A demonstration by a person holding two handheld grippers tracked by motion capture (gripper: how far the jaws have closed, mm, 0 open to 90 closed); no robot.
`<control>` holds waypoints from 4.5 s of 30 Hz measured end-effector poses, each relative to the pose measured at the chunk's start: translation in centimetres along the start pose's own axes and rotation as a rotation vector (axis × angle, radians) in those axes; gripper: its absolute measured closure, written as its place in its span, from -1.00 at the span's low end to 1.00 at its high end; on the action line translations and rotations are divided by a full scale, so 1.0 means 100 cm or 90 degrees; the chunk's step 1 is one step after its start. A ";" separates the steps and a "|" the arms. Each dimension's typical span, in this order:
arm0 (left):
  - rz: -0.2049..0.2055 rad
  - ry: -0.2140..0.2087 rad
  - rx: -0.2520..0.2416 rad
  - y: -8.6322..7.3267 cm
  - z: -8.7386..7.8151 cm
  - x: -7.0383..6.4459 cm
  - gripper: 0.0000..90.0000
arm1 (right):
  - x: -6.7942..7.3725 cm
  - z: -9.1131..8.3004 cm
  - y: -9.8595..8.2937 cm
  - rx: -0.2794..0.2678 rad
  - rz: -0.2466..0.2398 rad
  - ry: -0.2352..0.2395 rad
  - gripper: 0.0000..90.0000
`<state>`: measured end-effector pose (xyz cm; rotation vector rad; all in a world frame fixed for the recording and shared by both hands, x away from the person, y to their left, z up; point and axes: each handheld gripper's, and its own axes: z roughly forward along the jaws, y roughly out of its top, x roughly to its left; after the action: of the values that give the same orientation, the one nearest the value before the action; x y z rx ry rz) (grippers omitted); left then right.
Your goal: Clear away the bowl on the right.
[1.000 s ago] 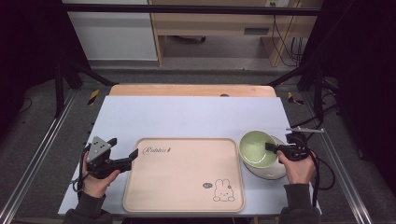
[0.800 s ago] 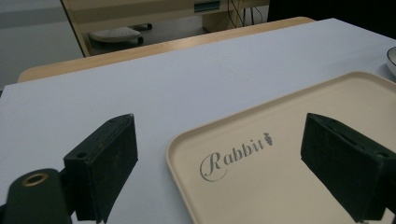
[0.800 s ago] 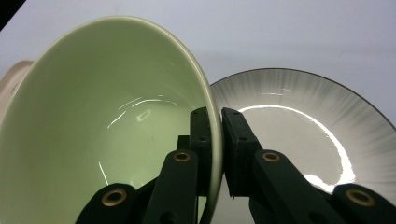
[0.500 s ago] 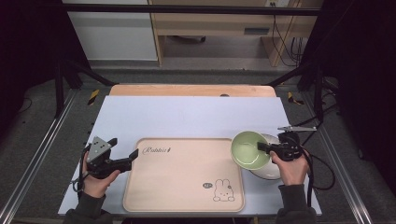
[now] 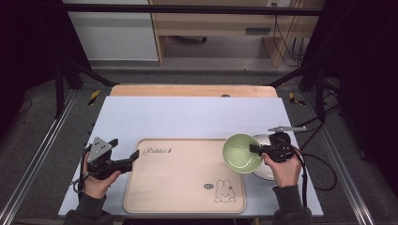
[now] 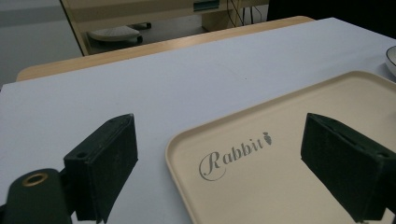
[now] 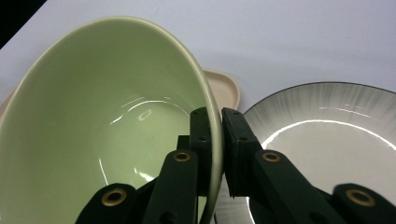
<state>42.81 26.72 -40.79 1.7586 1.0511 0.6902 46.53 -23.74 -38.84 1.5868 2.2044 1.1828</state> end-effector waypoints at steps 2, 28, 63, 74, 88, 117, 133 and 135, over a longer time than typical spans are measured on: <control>0.002 -0.001 -0.001 0.000 0.000 0.000 -0.77 | 0.003 0.001 0.000 0.002 -0.002 0.004 0.86; 0.000 -0.001 0.000 0.000 -0.001 0.000 -0.77 | 0.042 0.031 0.019 0.020 -0.054 0.054 0.86; -0.001 0.001 -0.001 0.000 -0.001 0.002 -0.76 | 0.076 0.085 0.032 0.056 -0.096 0.074 0.86; -0.001 0.001 0.000 0.000 -0.001 0.002 -0.76 | 0.078 0.099 0.029 0.078 -0.091 0.068 0.86; -0.003 -0.001 0.002 -0.001 0.000 0.002 -0.76 | 0.081 0.117 0.025 0.107 -0.086 0.069 0.86; -0.005 -0.002 0.000 -0.001 -0.001 0.003 -0.76 | 0.085 0.136 0.018 0.141 -0.096 0.077 0.86; -0.005 -0.003 0.002 -0.001 0.000 0.002 -0.76 | 0.081 0.142 0.016 0.147 -0.099 0.071 0.87; -0.004 -0.004 0.002 -0.001 0.000 0.002 -0.76 | 0.082 0.142 0.016 0.148 -0.094 0.070 0.86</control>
<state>42.85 26.95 -40.91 1.7590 1.0542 0.6795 52.24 -9.51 -44.83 1.4362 2.5614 1.0277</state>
